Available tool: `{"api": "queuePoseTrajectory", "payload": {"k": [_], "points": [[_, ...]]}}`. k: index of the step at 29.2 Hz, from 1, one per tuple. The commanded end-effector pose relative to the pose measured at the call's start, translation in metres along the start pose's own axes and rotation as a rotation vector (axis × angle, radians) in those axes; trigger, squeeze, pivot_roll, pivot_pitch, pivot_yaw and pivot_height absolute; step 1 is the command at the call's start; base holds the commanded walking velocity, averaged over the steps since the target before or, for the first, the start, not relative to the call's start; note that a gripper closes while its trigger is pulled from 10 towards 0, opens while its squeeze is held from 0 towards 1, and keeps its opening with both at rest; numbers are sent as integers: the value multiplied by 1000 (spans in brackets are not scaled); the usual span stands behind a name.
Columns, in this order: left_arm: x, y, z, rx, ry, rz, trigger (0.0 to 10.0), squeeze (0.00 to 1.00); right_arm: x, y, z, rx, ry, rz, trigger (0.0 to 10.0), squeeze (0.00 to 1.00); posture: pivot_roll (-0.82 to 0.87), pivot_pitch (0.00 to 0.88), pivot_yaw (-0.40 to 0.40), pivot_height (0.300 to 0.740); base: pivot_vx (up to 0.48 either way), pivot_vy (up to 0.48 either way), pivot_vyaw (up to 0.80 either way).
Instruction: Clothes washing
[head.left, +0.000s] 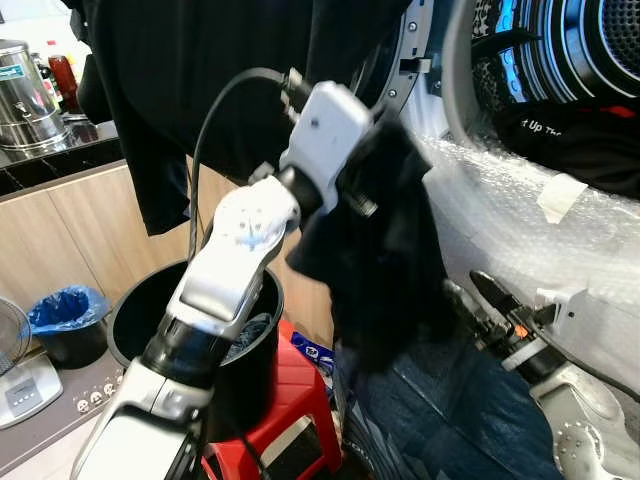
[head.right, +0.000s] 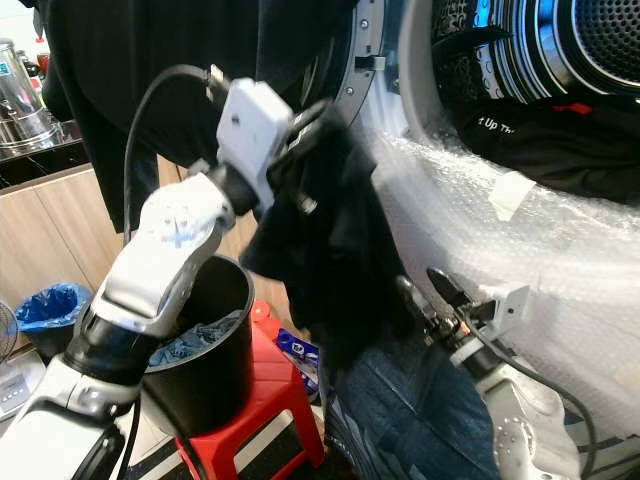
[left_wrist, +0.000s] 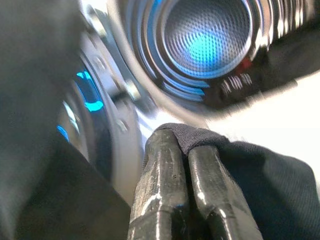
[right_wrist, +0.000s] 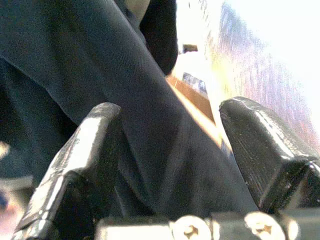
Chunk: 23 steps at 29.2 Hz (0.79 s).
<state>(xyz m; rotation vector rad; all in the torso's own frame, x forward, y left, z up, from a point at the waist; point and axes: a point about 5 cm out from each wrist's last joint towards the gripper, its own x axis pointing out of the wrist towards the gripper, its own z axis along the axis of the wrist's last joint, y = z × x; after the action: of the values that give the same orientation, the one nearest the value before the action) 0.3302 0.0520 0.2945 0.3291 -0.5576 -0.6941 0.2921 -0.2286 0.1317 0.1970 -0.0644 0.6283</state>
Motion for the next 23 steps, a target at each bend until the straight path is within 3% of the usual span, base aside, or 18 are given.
{"api": "queuePoseTrajectory", "payload": {"k": [1, 3, 6, 12, 23], "points": [[3, -7, 14, 38, -73, -20, 10000, 0, -4, -3, -2, -11, 25, 7, 10000, 0, 5, 0, 16, 740, 0, 0, 0], [-2, -16, 8, -20, -64, -17, 10000, 0, -9, -8, -1, -34, 51, 2, 10000, 0, -8, 0, 25, 740, 0, 0, 0], [-12, -33, -13, -23, -7, -22, 10000, 0, -12, -14, 1, -48, 37, -51, 10000, 0, -16, 0, 24, 740, 0, 0, 0], [-30, -51, -40, -73, 87, -17, 10000, 0, -9, -8, -8, -26, 12, -105, 10000, 0, -27, 0, 23, 740, 0, 0, 0], [-52, -59, -71, -99, 206, 53, 10000, 0, 10, 25, -32, 53, -82, -223, 10000, 0, -43, 0, 16, 740, 0, 0, 0]]}}
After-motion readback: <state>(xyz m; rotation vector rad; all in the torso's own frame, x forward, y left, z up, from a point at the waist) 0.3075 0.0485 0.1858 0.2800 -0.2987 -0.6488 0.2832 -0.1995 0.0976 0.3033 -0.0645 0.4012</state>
